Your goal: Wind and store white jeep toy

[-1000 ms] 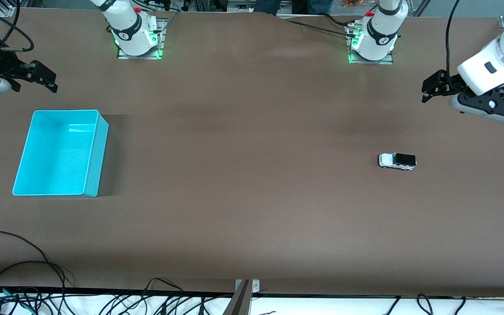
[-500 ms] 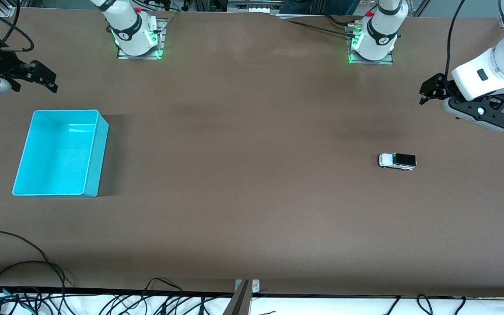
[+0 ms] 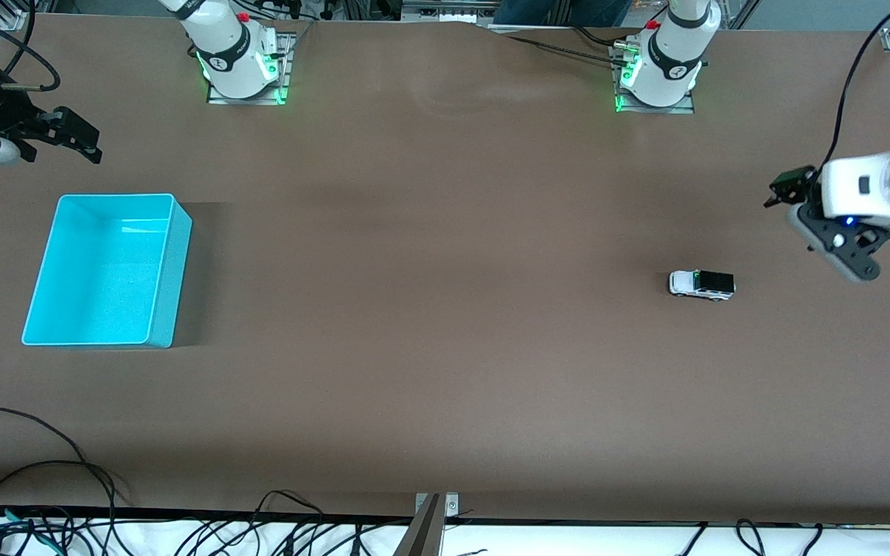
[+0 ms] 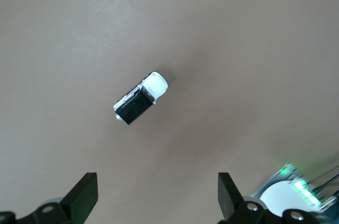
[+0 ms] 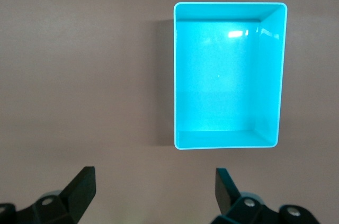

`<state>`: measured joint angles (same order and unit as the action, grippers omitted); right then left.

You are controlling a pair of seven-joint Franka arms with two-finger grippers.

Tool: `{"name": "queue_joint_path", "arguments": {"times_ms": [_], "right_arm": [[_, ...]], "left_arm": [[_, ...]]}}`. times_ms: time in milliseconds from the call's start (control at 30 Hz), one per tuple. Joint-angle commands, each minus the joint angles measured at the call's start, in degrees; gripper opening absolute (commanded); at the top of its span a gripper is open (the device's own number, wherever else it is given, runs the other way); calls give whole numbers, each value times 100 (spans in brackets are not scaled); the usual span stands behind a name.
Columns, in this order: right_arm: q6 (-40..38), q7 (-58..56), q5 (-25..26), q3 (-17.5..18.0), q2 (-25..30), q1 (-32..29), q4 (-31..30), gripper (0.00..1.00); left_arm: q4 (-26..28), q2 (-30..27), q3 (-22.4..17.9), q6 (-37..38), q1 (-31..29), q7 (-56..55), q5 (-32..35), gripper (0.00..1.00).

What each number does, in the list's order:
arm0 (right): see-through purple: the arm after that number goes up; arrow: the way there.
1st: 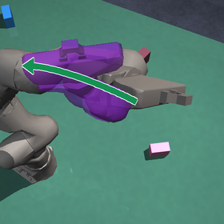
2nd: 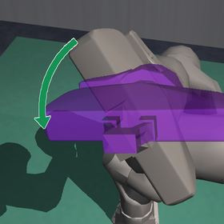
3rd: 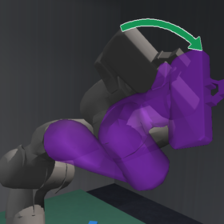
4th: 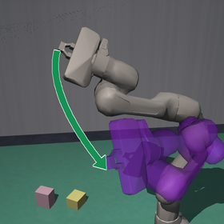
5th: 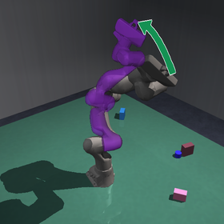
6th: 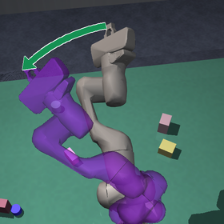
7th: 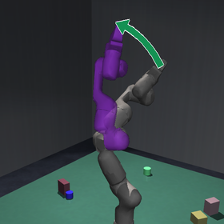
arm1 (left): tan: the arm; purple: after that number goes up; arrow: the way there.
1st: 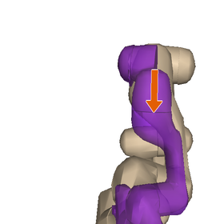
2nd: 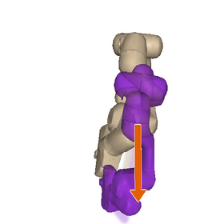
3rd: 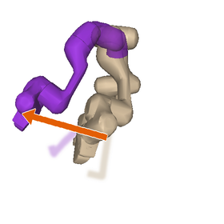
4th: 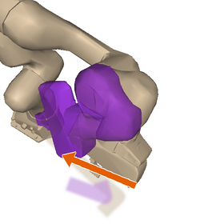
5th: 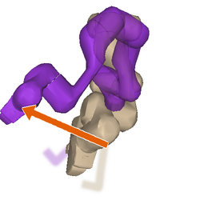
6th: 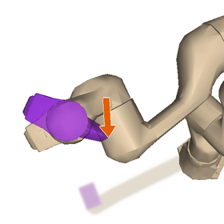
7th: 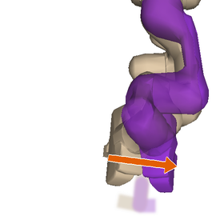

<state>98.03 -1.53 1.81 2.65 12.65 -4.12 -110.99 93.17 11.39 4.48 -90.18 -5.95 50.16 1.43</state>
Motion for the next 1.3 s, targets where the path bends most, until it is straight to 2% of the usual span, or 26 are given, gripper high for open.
{"name": "queue_joint_path", "arguments": {"times_ms": [0,467,600,733,800,1000,1267], "right_arm": [[-100,-40,65,-10,-43,17,130,100],[-91,-31,57,-10,-43,17,130,100],[-100,-31,57,-10,-43,17,130,100],[-100,-22,57,-10,-43,17,130,100],[-91,-22,57,-10,-43,17,130,100],[-100,-22,57,-10,-43,17,130,100],[-100,-22,57,-10,-43,17,130,100]], "left_arm": [[-62,460,44,-227,-20,880,156,100],[1238,601,52,-2011,-20,2981,560,100],[1572,645,53,-2397,-20,3140,665,100],[2029,637,96,-2995,-11,3394,1166,100],[2179,645,96,-3162,-20,3508,1211,100],[2460,838,96,-3637,-20,3816,1219,100],[2487,1172,96,-4147,-37,4239,1220,100]]}}
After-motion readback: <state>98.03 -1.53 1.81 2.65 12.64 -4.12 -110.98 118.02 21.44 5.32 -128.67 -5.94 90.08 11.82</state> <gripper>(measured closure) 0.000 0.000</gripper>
